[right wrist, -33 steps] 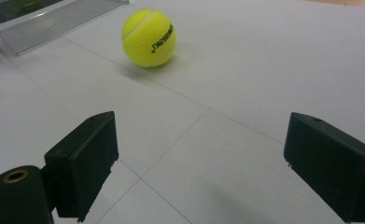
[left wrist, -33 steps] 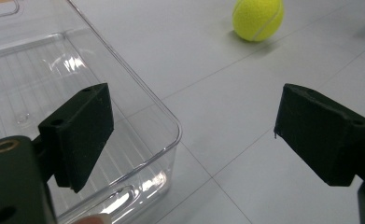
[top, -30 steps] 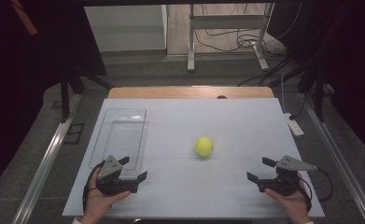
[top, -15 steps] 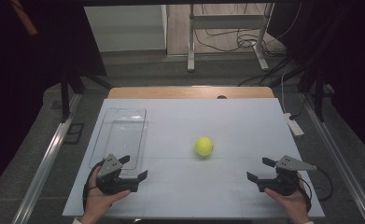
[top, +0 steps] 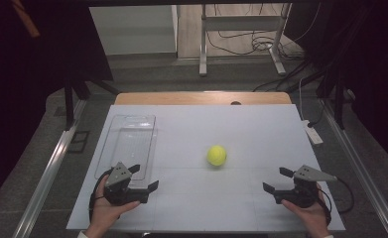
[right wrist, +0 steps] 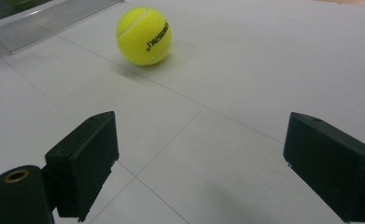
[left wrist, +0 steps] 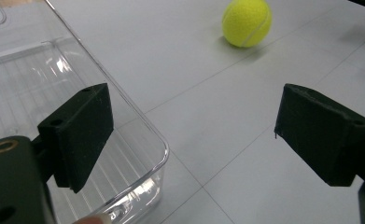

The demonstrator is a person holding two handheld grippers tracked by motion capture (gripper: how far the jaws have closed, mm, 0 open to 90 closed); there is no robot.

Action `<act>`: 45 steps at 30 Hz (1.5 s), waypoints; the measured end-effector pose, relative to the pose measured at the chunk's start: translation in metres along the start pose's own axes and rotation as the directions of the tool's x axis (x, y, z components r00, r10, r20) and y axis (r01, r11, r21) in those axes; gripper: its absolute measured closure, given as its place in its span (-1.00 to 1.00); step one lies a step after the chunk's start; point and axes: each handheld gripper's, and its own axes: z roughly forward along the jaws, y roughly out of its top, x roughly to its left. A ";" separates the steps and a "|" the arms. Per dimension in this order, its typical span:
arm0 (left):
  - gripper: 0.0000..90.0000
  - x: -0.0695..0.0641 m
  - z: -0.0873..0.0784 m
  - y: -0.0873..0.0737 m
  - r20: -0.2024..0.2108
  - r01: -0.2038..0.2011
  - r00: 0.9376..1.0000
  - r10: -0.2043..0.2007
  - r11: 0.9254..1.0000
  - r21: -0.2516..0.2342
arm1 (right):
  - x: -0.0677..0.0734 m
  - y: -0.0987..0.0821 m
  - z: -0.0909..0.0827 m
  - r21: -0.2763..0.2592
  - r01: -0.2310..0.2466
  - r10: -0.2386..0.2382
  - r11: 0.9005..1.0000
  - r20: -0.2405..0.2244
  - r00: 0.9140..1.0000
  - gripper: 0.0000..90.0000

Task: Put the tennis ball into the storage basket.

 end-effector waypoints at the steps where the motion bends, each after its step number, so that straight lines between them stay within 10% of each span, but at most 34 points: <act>1: -0.73 0.000 0.000 0.001 0.001 -0.002 1.000 0.002 1.000 0.002 | 0.000 0.000 0.000 0.000 0.000 0.000 1.000 0.001 1.000 -0.77; 45: -0.74 -0.010 0.014 0.040 0.068 -0.048 0.997 0.042 0.995 0.084 | -0.001 -0.001 0.000 0.000 0.000 0.000 1.000 -0.001 1.000 -0.76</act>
